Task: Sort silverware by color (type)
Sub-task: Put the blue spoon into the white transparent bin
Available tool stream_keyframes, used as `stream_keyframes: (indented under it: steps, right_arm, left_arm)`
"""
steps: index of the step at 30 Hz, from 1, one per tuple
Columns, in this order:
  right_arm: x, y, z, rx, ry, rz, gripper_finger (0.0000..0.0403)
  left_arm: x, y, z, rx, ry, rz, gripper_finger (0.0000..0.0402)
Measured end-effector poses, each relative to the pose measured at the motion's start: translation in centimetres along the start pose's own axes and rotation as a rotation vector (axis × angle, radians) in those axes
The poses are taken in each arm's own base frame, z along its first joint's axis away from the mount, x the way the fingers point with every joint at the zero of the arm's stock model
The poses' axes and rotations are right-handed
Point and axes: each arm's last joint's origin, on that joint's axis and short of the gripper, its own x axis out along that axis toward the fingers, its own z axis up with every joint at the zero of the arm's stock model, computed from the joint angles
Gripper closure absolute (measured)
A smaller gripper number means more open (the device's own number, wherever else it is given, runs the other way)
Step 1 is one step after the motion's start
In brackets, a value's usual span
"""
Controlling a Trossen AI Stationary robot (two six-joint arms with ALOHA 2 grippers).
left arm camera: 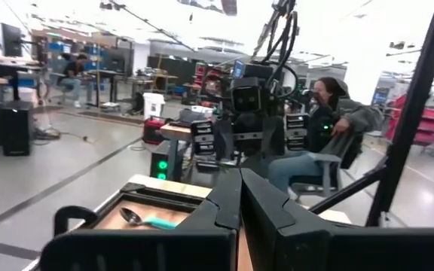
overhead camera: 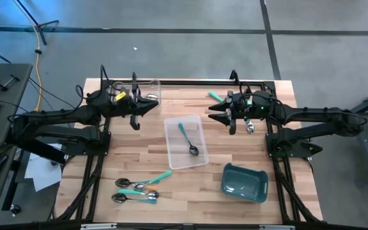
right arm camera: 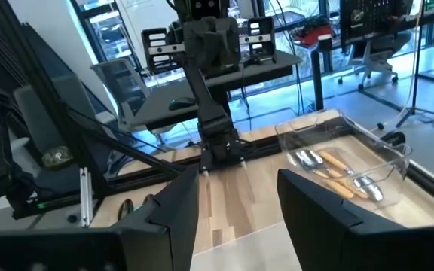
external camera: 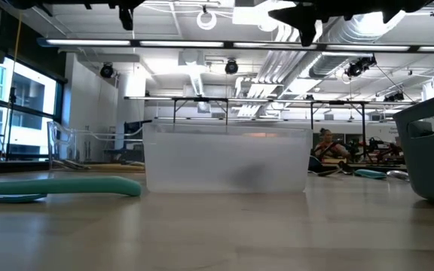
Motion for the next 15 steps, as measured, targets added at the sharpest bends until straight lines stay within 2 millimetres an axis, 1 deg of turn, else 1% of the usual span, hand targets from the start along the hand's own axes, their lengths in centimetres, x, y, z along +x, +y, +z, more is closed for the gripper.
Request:
stream_keyframes:
  steps: [4,7,10,15]
  right_arm:
    - [-0.02,-0.17,0.12,-0.007,-0.01,-0.006,0.024]
    - [-0.03,-0.2,0.13,-0.006,-0.011,-0.008,0.0261]
    - [-0.03,-0.2,0.13,-0.009,-0.011,-0.008,0.0301]
    - [-0.03,-0.19,0.14,-0.01,-0.012,-0.007,0.0386]
  left_arm:
    - [0.02,-0.05,-0.18,0.021,0.014,0.029,0.0402]
    - [0.01,-0.02,-0.25,0.022,0.02,0.038,0.0402]
    - [0.01,0.01,-0.24,0.031,0.019,0.04,0.0401]
    - [0.01,0.01,-0.25,0.039,0.02,0.04,0.0401]
